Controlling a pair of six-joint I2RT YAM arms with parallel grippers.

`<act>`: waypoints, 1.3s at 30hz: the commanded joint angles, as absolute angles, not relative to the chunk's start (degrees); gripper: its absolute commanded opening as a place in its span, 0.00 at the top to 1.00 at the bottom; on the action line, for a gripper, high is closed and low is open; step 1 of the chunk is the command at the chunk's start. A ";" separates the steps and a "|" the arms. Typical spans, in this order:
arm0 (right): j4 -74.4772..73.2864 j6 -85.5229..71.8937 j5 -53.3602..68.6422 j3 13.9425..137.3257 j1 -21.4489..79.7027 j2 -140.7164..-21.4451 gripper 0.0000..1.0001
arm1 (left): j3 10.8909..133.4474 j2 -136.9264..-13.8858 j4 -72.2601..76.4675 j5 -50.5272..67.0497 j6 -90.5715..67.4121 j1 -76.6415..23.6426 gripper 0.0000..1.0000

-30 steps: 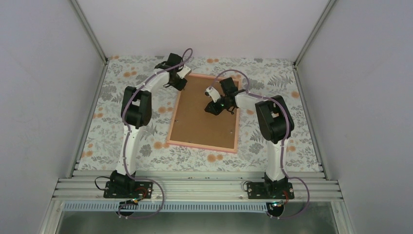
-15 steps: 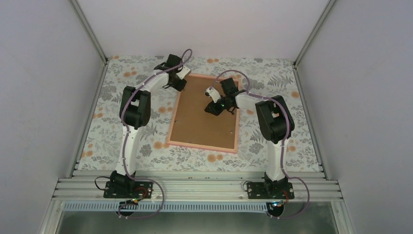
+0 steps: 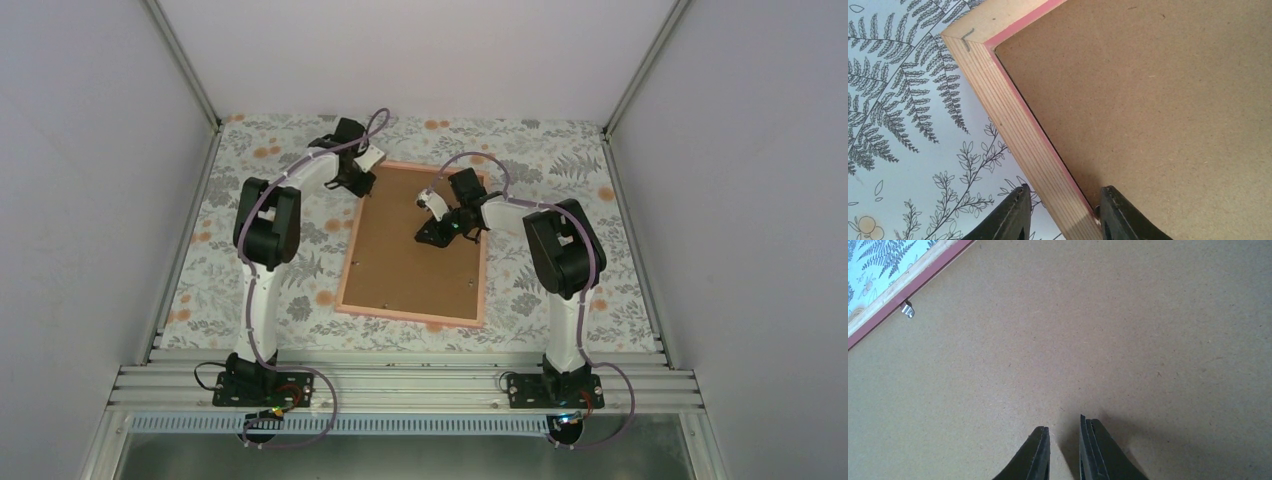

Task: Put the photo into the frame

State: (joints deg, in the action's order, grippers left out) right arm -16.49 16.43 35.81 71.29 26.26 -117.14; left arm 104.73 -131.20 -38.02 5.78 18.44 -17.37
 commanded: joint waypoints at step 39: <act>-22.50 15.03 29.80 68.73 27.20 -119.29 0.83 | 106.63 -131.48 -49.69 3.33 17.43 -16.75 0.62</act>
